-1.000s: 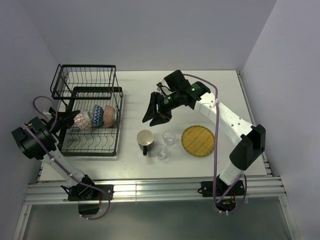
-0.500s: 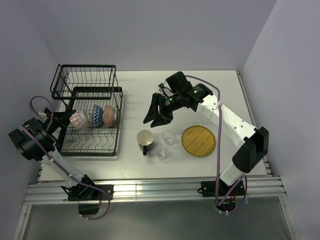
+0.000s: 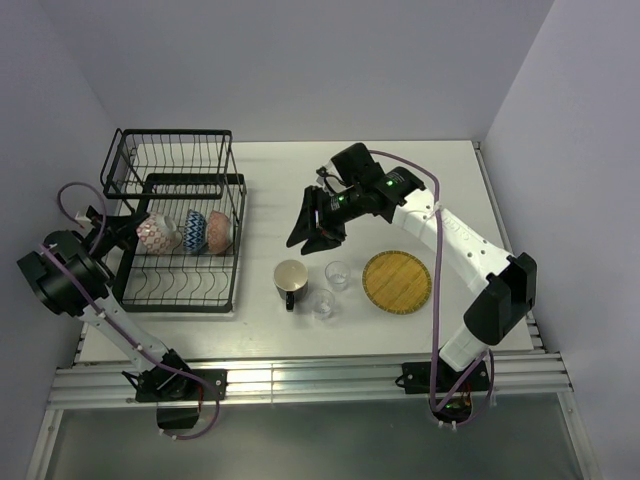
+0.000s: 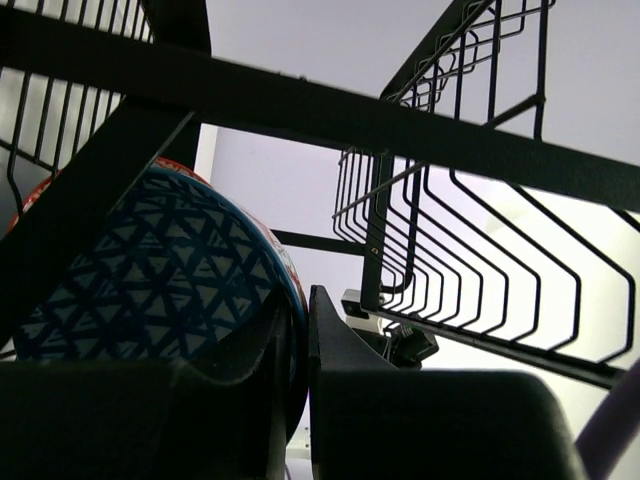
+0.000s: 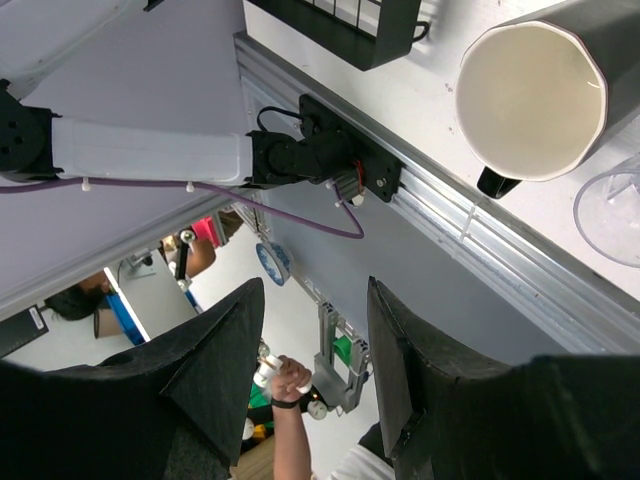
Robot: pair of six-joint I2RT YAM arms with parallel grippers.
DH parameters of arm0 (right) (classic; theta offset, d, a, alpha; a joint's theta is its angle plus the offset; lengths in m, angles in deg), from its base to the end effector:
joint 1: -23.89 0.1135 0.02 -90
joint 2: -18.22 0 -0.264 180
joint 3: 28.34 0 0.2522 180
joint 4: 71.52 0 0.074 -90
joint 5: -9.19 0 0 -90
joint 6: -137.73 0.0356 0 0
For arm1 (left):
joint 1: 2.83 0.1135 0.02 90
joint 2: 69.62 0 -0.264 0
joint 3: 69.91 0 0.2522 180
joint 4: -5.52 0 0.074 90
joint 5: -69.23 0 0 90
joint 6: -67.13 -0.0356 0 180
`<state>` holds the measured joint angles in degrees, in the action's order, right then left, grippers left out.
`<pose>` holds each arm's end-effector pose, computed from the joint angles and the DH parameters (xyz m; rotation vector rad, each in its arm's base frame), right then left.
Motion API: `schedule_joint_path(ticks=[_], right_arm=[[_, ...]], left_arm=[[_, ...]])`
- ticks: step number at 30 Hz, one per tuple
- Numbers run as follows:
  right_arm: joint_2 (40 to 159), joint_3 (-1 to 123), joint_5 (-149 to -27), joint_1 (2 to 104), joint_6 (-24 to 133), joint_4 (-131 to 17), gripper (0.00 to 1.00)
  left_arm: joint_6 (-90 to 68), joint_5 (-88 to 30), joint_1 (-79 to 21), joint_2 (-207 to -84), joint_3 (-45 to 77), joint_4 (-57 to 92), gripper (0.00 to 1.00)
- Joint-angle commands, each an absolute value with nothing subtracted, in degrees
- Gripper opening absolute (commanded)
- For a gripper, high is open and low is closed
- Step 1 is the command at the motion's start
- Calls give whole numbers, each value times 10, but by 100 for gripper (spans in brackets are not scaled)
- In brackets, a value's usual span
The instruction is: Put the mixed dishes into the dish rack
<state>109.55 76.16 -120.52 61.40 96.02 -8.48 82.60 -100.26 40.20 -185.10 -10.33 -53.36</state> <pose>0.2535 0.2233 0.3574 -0.1025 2.7639 1.4071 0.2836 0.2169 0.1472 -1.0452 1.6074 -1.8131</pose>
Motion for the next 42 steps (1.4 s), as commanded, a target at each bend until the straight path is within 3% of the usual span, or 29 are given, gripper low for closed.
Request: schedule_joint_path(ticks=[1, 8, 18, 22, 25, 30, 32, 36, 38, 42], right_arm=[[1100, 786, -1212, 618, 946, -93, 53], [1104, 787, -1215, 618, 941, -91, 53], [1107, 782, -1217, 617, 936, -92, 53], [1111, 781, -1221, 617, 936, -95, 53], [1115, 782, -1223, 617, 934, -95, 53], [1120, 781, -1227, 617, 933, -95, 53], [1122, 786, -1228, 617, 933, -95, 53], [1124, 795, -1229, 617, 930, -90, 53], [1125, 799, -1229, 618, 930, -89, 53], [1127, 802, -1231, 617, 929, -87, 53]], left_arm=[[810, -983, 392, -1852, -64, -816, 0], [804, -974, 369, -1871, -57, -815, 0], [690, -991, 365, -1866, -46, -690, 0], [594, -995, 365, -1849, -49, -563, 0], [484, -996, 364, -1834, -44, -422, 0], [228, -992, 351, -1817, 10, -67, 0], [206, -990, 349, -1808, 17, -33, 0], [303, -996, 349, -1797, 5, -109, 0], [384, -1001, 350, -1802, -8, -257, 0], [746, -997, 351, -1863, -42, -652, 0]])
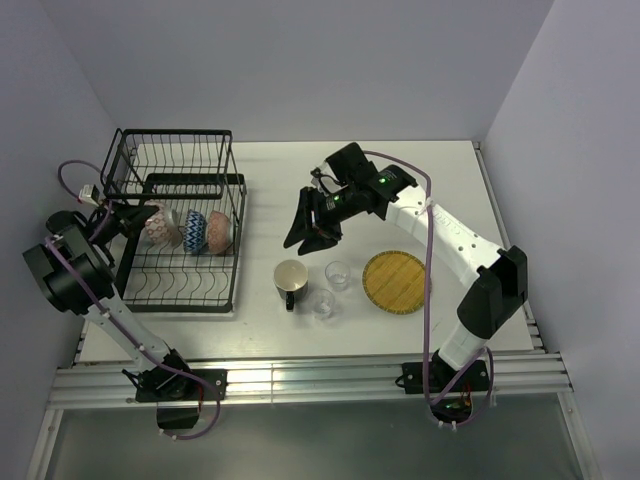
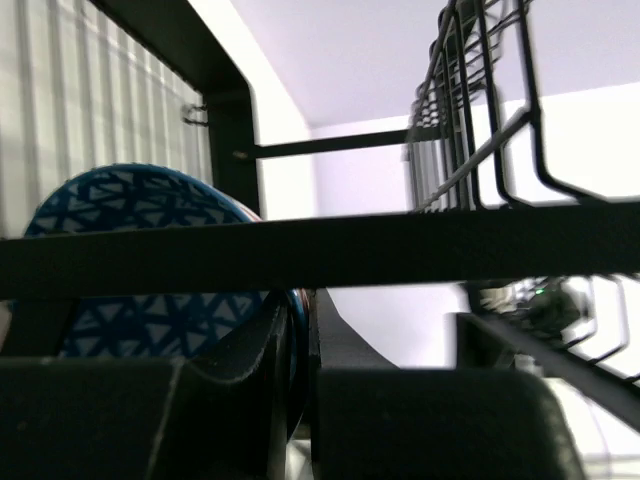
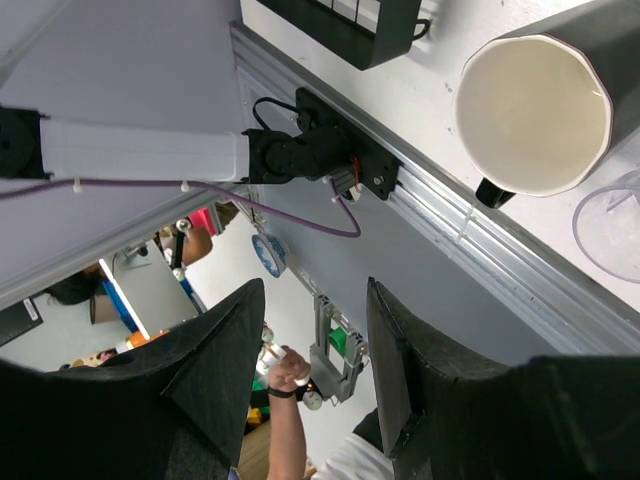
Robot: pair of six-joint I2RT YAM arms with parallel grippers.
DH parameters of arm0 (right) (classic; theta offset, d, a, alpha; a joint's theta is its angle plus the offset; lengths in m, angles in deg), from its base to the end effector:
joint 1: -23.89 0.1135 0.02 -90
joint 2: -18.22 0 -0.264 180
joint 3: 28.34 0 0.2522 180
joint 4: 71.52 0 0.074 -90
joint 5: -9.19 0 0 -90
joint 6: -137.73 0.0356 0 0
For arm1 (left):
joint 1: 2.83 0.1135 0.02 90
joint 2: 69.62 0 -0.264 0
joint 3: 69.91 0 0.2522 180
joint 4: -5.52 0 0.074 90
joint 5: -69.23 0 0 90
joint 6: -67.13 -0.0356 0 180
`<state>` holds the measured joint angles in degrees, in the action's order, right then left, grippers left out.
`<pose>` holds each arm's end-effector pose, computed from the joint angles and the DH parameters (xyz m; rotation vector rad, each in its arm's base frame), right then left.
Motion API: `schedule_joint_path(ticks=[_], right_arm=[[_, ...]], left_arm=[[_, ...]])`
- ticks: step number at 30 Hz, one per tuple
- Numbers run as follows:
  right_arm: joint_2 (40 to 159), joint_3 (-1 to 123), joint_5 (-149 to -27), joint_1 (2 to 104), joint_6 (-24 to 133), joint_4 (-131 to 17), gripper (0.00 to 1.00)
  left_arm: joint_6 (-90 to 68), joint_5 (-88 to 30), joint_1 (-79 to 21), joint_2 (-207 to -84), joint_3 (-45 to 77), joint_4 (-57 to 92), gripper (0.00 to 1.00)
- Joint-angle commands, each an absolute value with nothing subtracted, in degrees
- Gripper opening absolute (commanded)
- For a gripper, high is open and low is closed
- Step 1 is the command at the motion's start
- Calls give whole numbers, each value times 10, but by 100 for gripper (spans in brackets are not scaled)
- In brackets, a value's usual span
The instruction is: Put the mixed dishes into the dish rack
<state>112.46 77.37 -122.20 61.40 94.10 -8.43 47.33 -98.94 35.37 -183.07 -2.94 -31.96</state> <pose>0.2627 0.2313 0.3480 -0.1489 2.7854 1.4205 0.3194 0.2070 0.1601 -0.6189 1.7525 -1.5518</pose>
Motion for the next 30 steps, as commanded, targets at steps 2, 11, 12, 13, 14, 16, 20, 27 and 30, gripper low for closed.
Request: schedule_joint_path(ticks=[2, 11, 12, 13, 14, 16, 20, 27, 30], right_arm=[[1128, 803, -1231, 617, 929, -87, 53], [1132, 807, -1231, 616, 930, -86, 53], [1132, 808, -1230, 616, 931, -87, 53], [1132, 808, -1231, 616, 931, -87, 53], [1132, 808, -1229, 616, 932, -87, 53], [1131, 809, -1229, 616, 933, -89, 53], [1129, 805, -1226, 616, 935, -89, 53], [1117, 793, -1222, 616, 939, -95, 53], [1114, 789, -1220, 616, 939, -95, 53]], left_arm=[[882, -987, 351, -1928, -35, -873, 0], [839, -999, 358, -1919, -65, -828, 0], [855, -1002, 358, -1920, -64, -838, 0], [858, -1006, 358, -1920, -63, -851, 0], [856, -1010, 358, -1918, -62, -849, 0], [837, -1015, 364, -1911, -68, -827, 1], [792, -1026, 373, -1897, -76, -774, 2], [709, -1026, 382, -1878, -91, -685, 9], [636, -1021, 382, -1859, -96, -592, 16]])
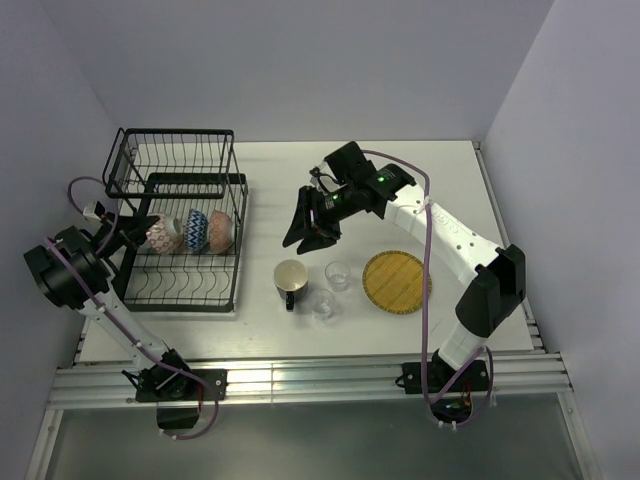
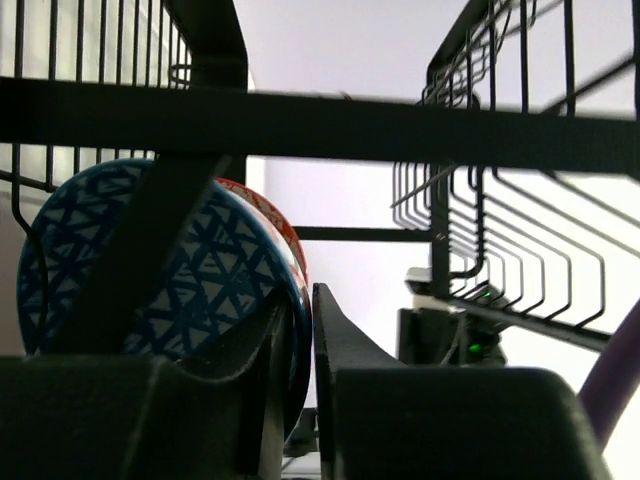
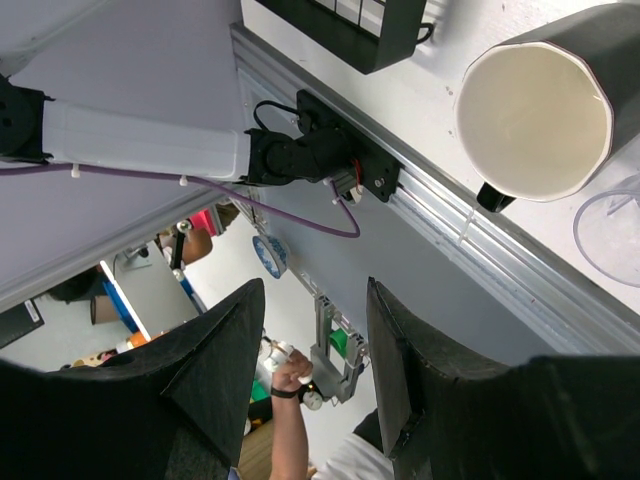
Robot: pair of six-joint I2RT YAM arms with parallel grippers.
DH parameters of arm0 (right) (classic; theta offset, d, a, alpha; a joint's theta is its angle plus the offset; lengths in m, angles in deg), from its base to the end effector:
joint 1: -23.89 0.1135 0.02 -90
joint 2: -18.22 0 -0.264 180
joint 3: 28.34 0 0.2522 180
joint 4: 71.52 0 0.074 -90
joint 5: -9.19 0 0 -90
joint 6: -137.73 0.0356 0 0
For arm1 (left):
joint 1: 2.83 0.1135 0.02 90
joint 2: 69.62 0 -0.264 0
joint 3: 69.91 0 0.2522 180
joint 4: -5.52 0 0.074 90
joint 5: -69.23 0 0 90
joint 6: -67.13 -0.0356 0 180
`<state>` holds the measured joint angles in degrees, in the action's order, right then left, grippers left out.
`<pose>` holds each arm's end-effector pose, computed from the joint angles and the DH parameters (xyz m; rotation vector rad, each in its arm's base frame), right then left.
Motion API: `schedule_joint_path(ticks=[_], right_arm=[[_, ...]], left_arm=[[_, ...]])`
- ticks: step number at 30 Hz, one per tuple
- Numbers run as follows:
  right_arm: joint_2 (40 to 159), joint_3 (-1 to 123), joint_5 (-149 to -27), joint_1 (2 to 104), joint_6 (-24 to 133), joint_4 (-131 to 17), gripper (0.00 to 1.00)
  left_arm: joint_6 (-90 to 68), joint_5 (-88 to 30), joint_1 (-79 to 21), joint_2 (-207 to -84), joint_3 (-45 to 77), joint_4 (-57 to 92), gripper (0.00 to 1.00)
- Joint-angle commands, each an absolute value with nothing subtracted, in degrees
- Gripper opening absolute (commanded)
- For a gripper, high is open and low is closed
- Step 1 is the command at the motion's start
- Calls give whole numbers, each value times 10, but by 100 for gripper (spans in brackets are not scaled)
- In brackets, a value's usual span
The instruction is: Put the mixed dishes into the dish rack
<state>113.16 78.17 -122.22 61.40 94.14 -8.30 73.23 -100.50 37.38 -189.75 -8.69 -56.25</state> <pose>0.2651 0.2332 0.3481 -0.1479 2.7864 1.4208 0.2998 0.2076 0.1299 -0.8514 1.6800 -1.7415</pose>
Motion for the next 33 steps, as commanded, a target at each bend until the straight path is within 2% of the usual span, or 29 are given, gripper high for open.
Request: schedule_joint_path(ticks=[1, 2, 4, 5, 6, 7, 8, 10, 11, 13, 17, 22, 28, 33], right_arm=[[1113, 789, -1220, 617, 939, -96, 53], [1112, 787, -1220, 616, 939, -96, 53], [1109, 783, -1220, 616, 938, -94, 53], [1108, 782, -1220, 616, 938, -95, 53], [1106, 781, -1220, 616, 937, -94, 53], [1105, 780, -1220, 616, 936, -94, 53], [1105, 780, -1220, 616, 934, -93, 53], [1105, 779, -1222, 616, 933, -94, 53], [1105, 778, -1222, 616, 933, -93, 53], [1104, 780, -1224, 616, 930, -92, 53], [1105, 782, -1226, 615, 926, -89, 53], [1103, 786, -1227, 614, 923, -86, 53], [1102, 791, -1223, 613, 916, -77, 53], [1089, 776, -1211, 611, 909, -69, 52]], left_arm=[[606, -1018, 382, -1842, -95, -552, 19], [565, -1015, 383, -1832, -89, -499, 22], [344, -989, 382, -1793, -63, -186, 26], [222, -968, 380, -1785, 4, -24, 31], [-5, -918, 373, -1787, 48, 271, 33], [-40, -929, 370, -1807, 76, 301, 33], [12, -956, 370, -1813, 68, 281, 33], [87, -959, 375, -1797, 31, 135, 37], [98, -955, 378, -1790, 13, 123, 45], [96, -952, 379, -1783, 12, 137, 99], [70, -947, 387, -1772, 6, 164, 99], [156, -950, 399, -1732, -45, 58, 99], [84, -944, 400, -1697, -45, 158, 99], [100, -926, 409, -1631, -80, 152, 99]])
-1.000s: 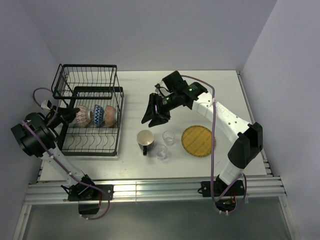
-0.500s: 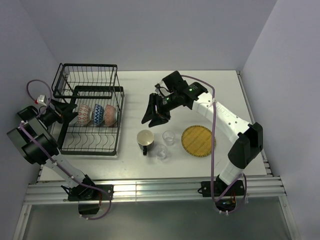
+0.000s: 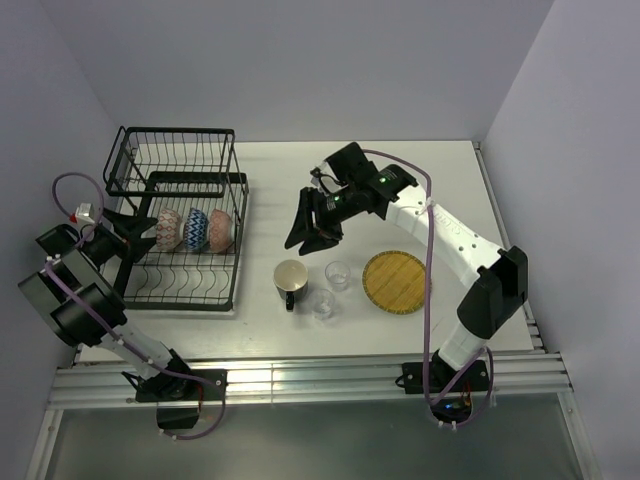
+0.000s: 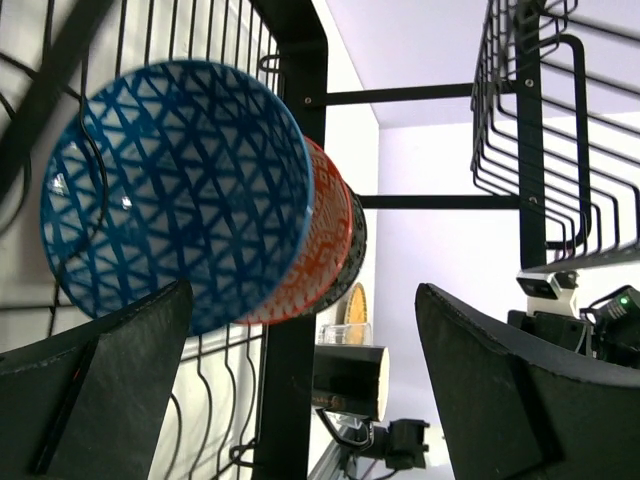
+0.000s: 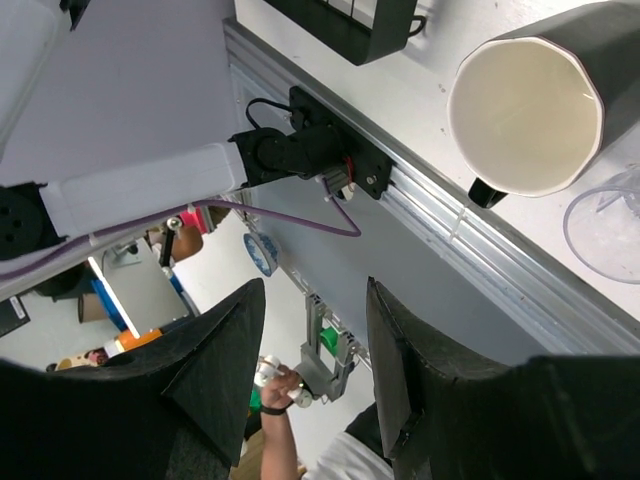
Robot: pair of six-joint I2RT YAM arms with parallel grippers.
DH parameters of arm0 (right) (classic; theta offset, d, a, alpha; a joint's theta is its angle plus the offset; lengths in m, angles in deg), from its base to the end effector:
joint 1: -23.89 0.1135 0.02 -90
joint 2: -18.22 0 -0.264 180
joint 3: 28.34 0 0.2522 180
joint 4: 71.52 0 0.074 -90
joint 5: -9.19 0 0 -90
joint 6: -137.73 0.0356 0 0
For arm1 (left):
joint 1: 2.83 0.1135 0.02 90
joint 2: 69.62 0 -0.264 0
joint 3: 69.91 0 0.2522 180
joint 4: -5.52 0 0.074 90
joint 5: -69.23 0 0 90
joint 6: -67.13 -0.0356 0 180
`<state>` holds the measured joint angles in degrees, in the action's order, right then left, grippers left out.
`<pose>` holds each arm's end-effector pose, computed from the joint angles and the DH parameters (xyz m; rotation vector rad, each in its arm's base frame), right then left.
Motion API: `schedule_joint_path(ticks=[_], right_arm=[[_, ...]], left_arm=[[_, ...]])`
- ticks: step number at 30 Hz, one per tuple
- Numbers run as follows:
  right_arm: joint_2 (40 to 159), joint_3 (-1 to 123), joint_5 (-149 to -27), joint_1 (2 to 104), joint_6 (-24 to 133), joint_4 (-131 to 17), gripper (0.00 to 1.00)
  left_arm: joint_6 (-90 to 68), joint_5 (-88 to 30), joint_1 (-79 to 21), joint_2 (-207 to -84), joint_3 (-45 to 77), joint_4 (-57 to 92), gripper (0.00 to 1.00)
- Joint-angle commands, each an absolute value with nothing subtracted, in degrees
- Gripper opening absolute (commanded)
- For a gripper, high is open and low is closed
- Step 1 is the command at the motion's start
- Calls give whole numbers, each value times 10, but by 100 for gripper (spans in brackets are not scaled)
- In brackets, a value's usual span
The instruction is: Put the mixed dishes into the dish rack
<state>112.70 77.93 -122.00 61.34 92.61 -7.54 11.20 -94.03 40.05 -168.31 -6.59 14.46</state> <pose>0.2630 0.2310 0.3486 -0.1760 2.7831 1.4059 0.2620 0.1967 0.1696 -0.7211 1.8705 -1.3562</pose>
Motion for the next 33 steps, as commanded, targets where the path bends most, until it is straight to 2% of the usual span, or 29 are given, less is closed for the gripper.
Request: schedule_joint_path(ticks=[1, 8, 13, 20, 26, 33], right_arm=[[1087, 774, -1209, 610, 904, -66, 52], [1097, 771, -1167, 606, 849, -11, 52], [1103, 757, -1106, 609, 814, 7, 52], [1143, 744, -993, 625, 783, 9, 52], [1199, 758, -931, 655, 771, -7, 51], [1234, 779, -918, 671, 789, -26, 50]], left_arm=[[105, -922, 409, -1621, -91, 149, 99], [84, -892, 431, -1537, -95, 235, 99], [160, -876, 438, -1484, -154, 170, 99], [151, -747, 437, -1379, -156, 305, 99], [140, -703, 423, -1353, -163, 365, 99], [167, -692, 407, -1363, -84, 354, 99]])
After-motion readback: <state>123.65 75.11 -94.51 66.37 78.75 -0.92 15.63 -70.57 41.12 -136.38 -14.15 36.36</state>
